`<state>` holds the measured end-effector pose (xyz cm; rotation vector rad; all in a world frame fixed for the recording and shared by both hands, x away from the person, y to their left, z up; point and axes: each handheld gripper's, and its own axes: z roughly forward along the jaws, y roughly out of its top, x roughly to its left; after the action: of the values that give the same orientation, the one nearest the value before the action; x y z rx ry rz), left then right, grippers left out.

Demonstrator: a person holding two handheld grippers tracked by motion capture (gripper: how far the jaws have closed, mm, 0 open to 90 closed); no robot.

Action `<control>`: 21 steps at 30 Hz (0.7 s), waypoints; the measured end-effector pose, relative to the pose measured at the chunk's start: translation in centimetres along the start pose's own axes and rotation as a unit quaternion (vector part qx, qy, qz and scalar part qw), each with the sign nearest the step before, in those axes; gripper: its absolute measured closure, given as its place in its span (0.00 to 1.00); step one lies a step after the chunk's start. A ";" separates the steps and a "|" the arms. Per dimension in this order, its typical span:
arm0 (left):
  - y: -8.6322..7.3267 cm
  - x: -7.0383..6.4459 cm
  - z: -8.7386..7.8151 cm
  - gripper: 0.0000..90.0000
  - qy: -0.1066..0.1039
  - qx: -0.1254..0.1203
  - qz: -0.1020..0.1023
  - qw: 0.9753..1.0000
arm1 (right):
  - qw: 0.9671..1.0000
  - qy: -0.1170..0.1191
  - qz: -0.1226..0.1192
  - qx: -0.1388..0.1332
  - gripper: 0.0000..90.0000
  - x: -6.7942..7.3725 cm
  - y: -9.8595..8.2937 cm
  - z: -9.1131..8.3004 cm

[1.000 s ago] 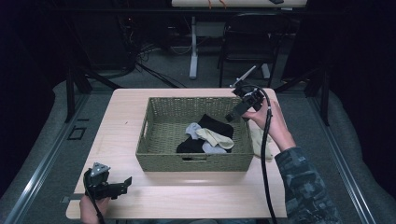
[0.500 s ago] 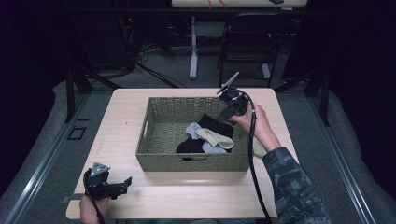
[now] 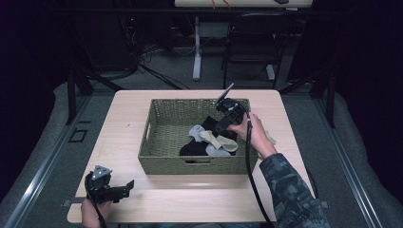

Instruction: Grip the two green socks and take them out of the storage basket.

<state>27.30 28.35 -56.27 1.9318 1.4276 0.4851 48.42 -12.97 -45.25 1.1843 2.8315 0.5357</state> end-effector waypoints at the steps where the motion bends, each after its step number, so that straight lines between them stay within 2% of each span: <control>1: 0.0 0.0 0.0 0.00 0.000 0.000 0.000 1.000 | 1.000 0.000 0.000 0.000 0.10 0.0 0.0 0.0; 2: 0.0 0.0 0.0 0.00 0.000 0.000 0.000 1.000 | 1.000 0.000 0.010 -0.002 0.12 0.2 0.0 0.5; 3: 0.0 0.0 0.0 0.00 0.000 0.000 0.000 1.000 | 1.000 0.000 0.001 0.004 0.12 0.2 0.0 0.7; 9: 0.0 0.0 0.0 0.00 0.000 -0.001 0.000 1.000 | 1.000 0.003 0.007 0.018 0.16 0.4 0.1 2.2; 10: 0.0 0.0 0.0 0.00 -0.001 -0.001 0.000 1.000 | 1.000 0.002 0.005 0.029 0.16 0.5 0.2 2.8; 15: 0.0 0.0 0.0 0.00 -0.002 -0.001 0.000 1.000 | 0.999 -0.001 0.000 0.049 0.20 0.7 0.5 3.9; 17: 0.0 0.0 0.0 0.00 -0.001 0.000 0.000 1.000 | 0.999 -0.004 0.005 0.043 0.22 0.8 0.4 4.2; 18: 0.0 0.0 0.0 0.00 -0.001 0.000 0.000 1.000 | 0.999 -0.002 0.002 0.050 0.26 0.8 0.5 4.5; 21: 0.0 0.0 0.0 0.00 -0.002 0.000 0.000 1.000 | 0.999 -0.003 0.013 0.048 0.30 0.9 0.4 4.9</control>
<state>27.30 28.35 -56.27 1.9318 1.4246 0.4823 48.82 -10.53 -49.64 1.2378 2.8712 0.4009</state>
